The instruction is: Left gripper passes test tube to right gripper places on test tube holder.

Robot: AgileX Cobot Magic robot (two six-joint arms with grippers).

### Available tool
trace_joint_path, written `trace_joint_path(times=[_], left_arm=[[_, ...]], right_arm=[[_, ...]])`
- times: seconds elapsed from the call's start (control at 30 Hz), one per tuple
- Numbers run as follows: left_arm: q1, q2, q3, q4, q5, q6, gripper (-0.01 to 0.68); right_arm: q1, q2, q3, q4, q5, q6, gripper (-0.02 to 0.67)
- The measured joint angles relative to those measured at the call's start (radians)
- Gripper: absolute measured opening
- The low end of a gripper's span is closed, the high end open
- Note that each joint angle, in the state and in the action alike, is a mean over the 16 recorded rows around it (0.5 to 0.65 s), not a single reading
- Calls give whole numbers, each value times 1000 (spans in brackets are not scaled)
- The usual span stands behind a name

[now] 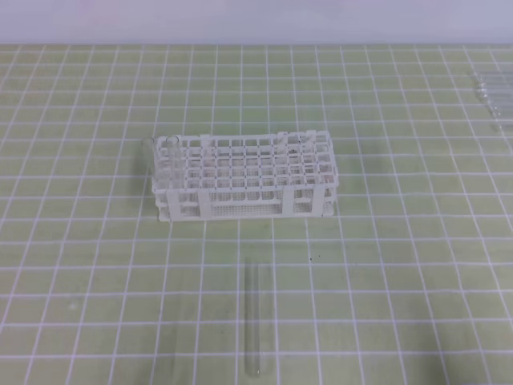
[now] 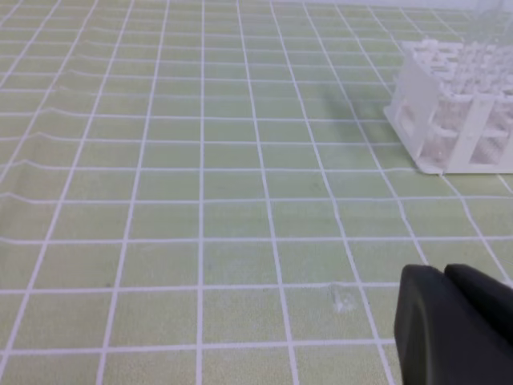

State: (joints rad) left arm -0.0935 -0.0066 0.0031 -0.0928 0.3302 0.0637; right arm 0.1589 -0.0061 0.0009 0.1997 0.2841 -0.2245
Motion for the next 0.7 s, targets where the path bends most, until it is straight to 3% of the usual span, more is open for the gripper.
trace_joint_path(times=[0.7], left_arm=[[-1, -11, 16, 12, -29, -2, 0]], right_arm=[[0, 0, 0, 0, 0, 0, -1]])
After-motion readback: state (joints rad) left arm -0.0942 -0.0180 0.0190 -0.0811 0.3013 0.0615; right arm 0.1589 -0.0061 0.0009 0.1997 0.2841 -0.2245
